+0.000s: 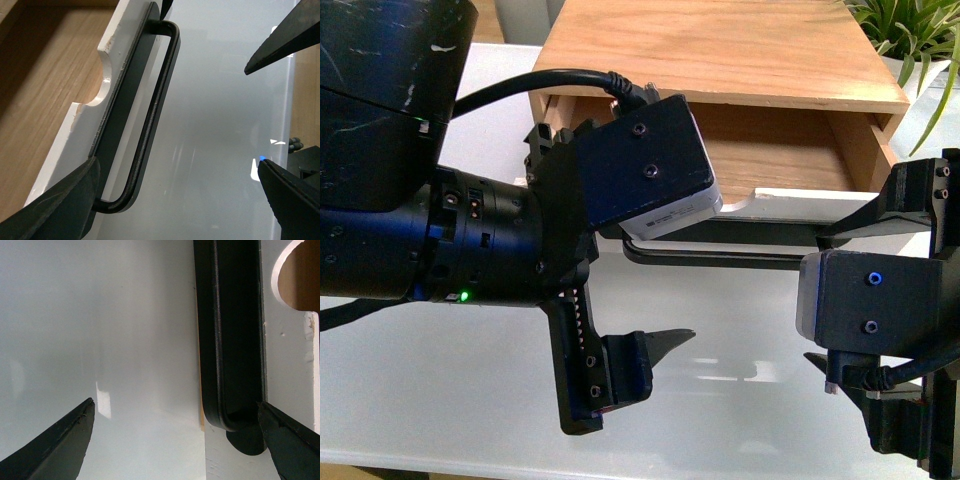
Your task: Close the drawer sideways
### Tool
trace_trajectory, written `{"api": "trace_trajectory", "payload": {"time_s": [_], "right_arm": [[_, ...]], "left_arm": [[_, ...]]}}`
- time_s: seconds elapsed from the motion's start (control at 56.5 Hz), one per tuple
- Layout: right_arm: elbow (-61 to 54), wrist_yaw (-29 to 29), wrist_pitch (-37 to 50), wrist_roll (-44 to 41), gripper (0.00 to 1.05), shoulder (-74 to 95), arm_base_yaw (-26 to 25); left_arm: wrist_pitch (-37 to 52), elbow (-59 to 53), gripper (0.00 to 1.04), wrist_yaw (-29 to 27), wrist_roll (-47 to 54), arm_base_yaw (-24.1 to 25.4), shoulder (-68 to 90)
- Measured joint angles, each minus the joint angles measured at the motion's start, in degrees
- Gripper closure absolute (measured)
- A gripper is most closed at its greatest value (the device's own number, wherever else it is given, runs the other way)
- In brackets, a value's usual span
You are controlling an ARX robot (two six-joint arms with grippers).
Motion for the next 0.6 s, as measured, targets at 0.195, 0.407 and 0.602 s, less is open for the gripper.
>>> {"api": "trace_trajectory", "payload": {"time_s": [0.195,0.407,0.602], "right_arm": [[0.8,-0.1,0.2,-0.2,0.09,1.7,0.0],[1.7,-0.4,0.2,-0.6,0.09,3.2,0.0],[2.4,-0.5,0.0,-1.0,0.09,4.5,0.0]], "left_arm": [[-1.2,2.6,0.09,-0.4,0.0,-0.6,3.5],[-2.2,4.7,0.09,-0.4,0.3,-1.0,5.1],[-3.0,5.9,0.09,-0.4,0.5,-1.4,5.7]]}}
